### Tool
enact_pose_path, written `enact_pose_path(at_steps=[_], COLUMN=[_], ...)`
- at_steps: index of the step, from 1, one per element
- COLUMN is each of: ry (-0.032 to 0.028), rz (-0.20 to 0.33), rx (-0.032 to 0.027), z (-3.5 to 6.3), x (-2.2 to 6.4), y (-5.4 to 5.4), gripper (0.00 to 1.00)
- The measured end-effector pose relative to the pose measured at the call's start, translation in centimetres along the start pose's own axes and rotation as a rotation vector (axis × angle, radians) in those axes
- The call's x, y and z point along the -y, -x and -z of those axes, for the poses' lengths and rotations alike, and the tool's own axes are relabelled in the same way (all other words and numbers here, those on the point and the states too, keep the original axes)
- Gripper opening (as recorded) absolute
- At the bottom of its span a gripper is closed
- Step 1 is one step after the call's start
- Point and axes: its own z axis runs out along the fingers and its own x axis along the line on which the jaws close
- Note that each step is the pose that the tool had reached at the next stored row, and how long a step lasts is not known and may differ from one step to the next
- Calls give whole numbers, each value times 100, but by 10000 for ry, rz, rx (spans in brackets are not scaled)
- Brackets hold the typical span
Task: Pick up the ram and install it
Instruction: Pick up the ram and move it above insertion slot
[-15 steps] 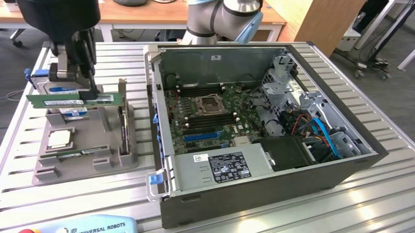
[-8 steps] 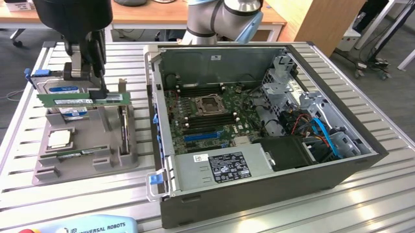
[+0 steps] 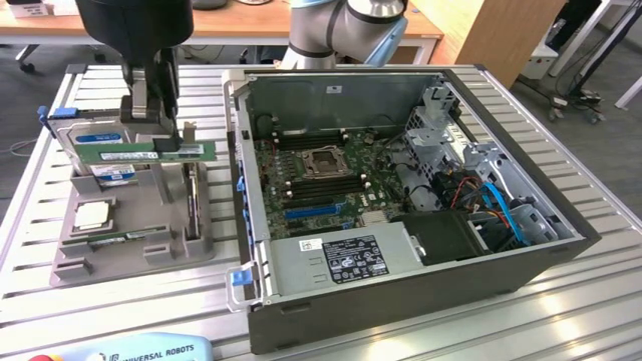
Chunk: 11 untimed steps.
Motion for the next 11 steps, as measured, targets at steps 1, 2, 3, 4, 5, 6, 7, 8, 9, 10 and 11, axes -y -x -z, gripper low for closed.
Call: enact_pose_path(at_steps=[1,2,3,4,5,6,7,8,9,10,11], ry=[0,0,0,0,0,0,0,1,0,1,0], rz=[1,0,0,-1,0,0,0,0,1,1,1], rx=[0,1,1,1,1,1,1,1,2,2,3], z=[1,1,1,2,3,3,4,5,5,7,7], x=[13,25,38,51,65,79,94,111,129,148,167], y=[2,5,8,10,12,13,15,17,18,20,22], gripper=[11,11,11,11,11,11,11,11,11,11,11])
